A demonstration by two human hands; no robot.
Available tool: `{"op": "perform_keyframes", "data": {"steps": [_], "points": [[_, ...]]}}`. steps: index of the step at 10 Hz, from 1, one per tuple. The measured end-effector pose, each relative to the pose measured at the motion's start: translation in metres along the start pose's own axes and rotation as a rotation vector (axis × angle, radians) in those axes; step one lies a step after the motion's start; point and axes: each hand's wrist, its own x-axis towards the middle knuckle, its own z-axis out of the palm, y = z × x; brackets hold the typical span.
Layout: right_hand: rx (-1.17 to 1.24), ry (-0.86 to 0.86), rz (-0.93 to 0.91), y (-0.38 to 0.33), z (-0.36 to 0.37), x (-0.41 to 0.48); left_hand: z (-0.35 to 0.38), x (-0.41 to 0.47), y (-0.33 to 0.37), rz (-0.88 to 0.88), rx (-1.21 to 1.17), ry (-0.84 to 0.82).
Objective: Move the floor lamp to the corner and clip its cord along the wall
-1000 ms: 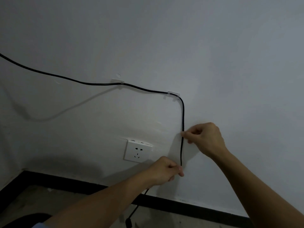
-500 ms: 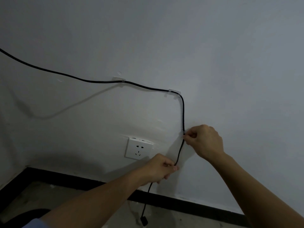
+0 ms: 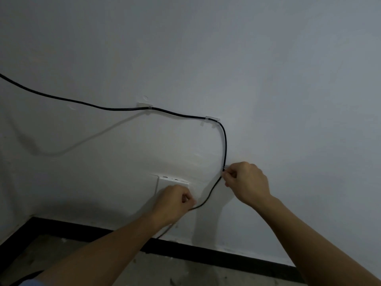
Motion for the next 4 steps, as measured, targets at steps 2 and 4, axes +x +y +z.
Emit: {"op": "perform_keyframes", "data": {"steps": [2, 4], "points": [[-0.046, 0.066, -0.023, -0.019, -0.032, 0.001, -0.041, 0.011, -0.008, 0.015, 0.243, 0.34], [1.004, 0.406, -0.187, -0.077, -0.093, -0.007, -0.069, 0.015, -0.021, -0.024, 0.316, 0.428]]}}
